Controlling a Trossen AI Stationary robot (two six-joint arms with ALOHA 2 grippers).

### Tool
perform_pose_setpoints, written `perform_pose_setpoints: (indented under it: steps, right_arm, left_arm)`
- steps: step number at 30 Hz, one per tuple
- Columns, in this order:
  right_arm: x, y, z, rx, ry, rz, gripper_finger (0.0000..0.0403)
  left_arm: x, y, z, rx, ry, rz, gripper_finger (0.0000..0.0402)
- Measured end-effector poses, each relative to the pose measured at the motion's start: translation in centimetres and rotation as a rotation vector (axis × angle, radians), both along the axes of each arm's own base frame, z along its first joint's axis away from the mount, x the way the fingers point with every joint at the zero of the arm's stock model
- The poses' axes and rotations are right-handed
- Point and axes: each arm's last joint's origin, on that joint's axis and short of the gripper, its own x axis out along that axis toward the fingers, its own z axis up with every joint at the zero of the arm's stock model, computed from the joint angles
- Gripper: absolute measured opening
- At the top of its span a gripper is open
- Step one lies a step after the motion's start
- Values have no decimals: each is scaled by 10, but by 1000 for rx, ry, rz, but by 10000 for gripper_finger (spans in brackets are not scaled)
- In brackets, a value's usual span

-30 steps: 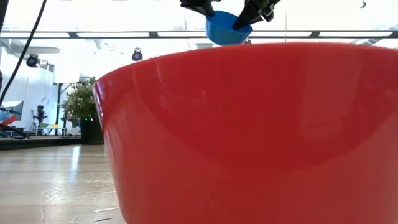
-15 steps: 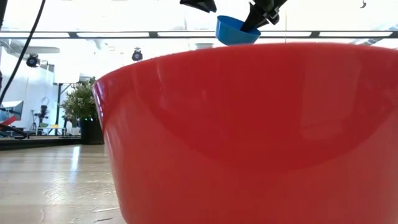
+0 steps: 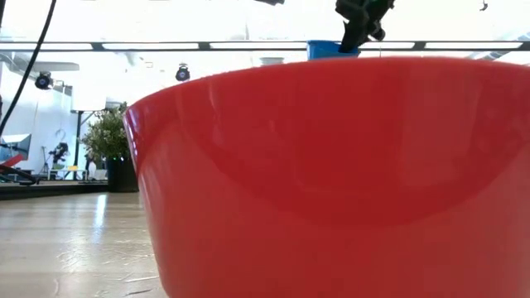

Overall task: Pick & Place Mini bowls
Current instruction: Stack the bottom blue bowl on the blue bowl

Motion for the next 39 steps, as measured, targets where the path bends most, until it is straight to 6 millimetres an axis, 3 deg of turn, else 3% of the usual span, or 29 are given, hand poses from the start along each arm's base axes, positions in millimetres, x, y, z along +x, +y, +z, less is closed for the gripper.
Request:
perform_pose_setpoints:
  steps: [10,16,22,39]
  right_arm:
    - [9,-73,-15,217,135,-47,8]
    - [28,-98,-25,250,223,-9,8]
    - [39,-109,-29,274,261,12,8]
    - [43,-114,-57,331,333,19,8]
  left_arm:
    - [-1,0,0,-1,3,-1,84]
    - [-1,0,0,0,6,-1,84]
    - [-1,0,0,0,6,-1,84]
    - [-1,1,0,0,5,0,84]
